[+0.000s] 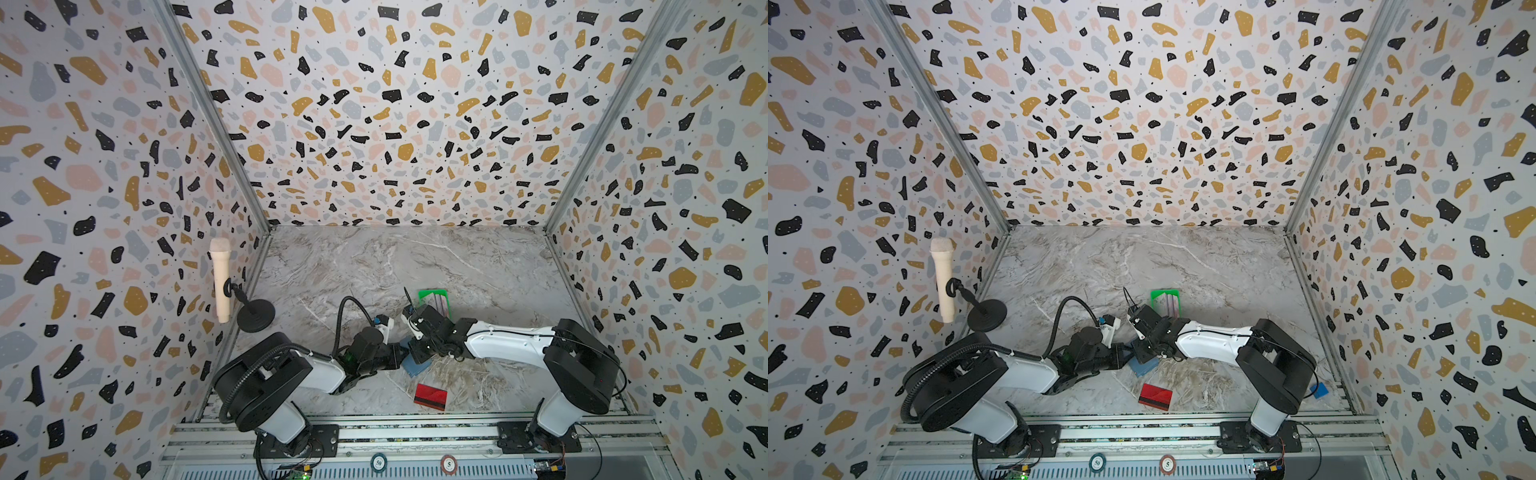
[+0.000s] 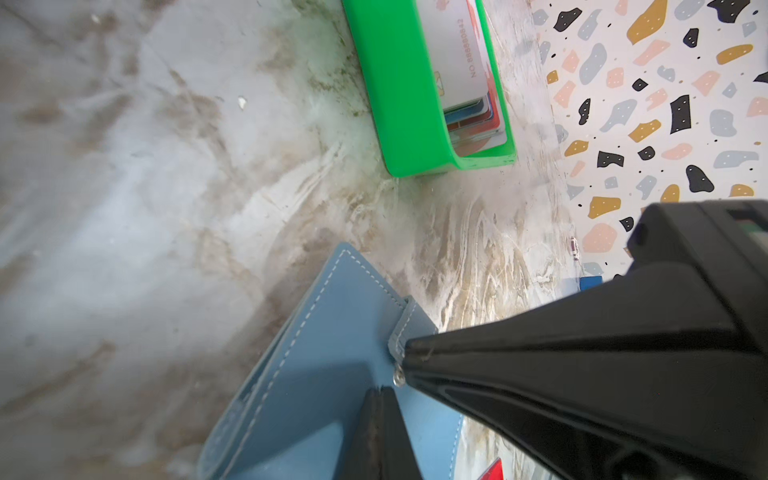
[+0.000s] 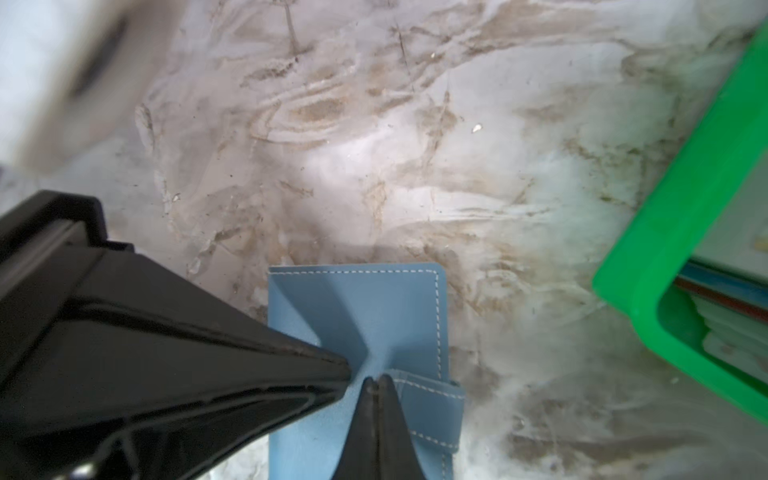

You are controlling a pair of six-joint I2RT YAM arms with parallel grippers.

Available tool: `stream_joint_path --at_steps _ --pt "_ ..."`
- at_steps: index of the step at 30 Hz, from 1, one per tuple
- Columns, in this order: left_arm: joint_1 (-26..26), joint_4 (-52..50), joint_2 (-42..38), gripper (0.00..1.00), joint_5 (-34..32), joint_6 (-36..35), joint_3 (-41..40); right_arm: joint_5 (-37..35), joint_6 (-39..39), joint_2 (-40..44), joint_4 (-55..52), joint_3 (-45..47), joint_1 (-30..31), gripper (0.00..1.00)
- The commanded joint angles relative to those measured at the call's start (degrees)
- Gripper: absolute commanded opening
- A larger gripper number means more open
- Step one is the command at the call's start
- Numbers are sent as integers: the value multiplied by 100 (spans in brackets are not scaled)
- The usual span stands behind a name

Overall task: Insert credit cards into a card holder
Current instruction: Close the button on the card holder.

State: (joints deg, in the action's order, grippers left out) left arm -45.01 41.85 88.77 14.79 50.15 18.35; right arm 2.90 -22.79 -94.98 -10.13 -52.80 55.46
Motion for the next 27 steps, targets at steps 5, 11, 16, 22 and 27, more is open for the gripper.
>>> stream_joint_path --at_steps 5,11,16,22,27 --pt "78 190 110 0 86 14 -189 -84 -18 -58 -438 179 111 0" --pt "79 254 245 0 125 12 -189 106 -96 63 -341 398 134 0" --pt "84 279 261 0 106 185 -200 122 -144 176 -332 554 133 0" --pt "81 296 296 0 112 200 -200 228 -121 256 -275 604 125 0" --pt "85 319 288 0 136 214 -200 338 -139 190 -150 602 127 0"
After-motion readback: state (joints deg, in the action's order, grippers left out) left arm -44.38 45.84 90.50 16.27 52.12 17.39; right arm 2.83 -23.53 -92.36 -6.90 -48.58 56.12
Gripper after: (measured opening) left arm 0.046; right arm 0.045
